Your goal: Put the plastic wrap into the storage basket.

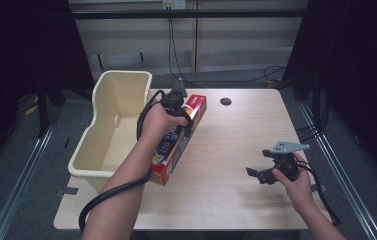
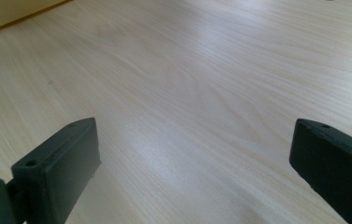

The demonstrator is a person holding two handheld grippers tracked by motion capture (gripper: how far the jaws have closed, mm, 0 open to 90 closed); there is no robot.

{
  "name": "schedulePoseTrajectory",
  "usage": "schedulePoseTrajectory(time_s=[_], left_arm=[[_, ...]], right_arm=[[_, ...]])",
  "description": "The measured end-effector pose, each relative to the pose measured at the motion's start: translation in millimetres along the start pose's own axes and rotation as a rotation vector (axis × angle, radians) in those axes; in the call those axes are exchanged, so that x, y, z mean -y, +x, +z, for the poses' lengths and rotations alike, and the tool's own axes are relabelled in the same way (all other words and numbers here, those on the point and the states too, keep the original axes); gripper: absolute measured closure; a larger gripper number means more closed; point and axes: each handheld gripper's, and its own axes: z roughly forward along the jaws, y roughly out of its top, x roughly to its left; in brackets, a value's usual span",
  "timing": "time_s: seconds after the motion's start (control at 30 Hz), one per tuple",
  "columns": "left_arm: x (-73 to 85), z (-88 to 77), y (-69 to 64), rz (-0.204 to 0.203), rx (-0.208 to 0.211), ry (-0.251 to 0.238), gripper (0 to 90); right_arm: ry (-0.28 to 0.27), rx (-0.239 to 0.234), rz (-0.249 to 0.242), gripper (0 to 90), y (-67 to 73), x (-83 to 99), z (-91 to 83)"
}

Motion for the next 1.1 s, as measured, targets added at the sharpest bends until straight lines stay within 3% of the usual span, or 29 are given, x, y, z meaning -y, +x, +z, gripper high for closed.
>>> schedulePoseTrajectory(time_s=[0.13, 0.27, 0.3, 0.5, 0.6, 1.1], left_arm=[[0.7, -13.3, 2.9, -0.032, 0.026, -0.004, 40.4], [1.2, -26.2, 3.9, -0.007, 0.012, -0.005, 40.4], [1.4, -28.9, 3.3, -0.025, 0.015, -0.011, 40.4], [2.7, -46.3, 5.3, -0.031, 0.038, 0.007, 40.4], [3.9, -52.2, 5.9, -0.022, 0.036, 0.006, 40.5], [9.5, -86.1, 20.8, -0.071, 0.021, -0.013, 40.5]], right_arm=[[0.002, 0.001, 0.002, 1.8, 0.0, -0.3, 0.5], [-0.001, -0.002, 0.000, 1.9, 0.1, -0.3, 0.2], [-0.001, 0.001, 0.001, 1.9, 0.2, -0.3, -0.1], [0.001, -0.005, 0.000, 2.0, -0.3, -0.6, -0.4], [0.003, -0.009, -0.003, 2.0, -0.2, -0.5, 0.0], [0.006, -0.009, -0.006, 2.3, 0.7, -1.0, -0.5]])
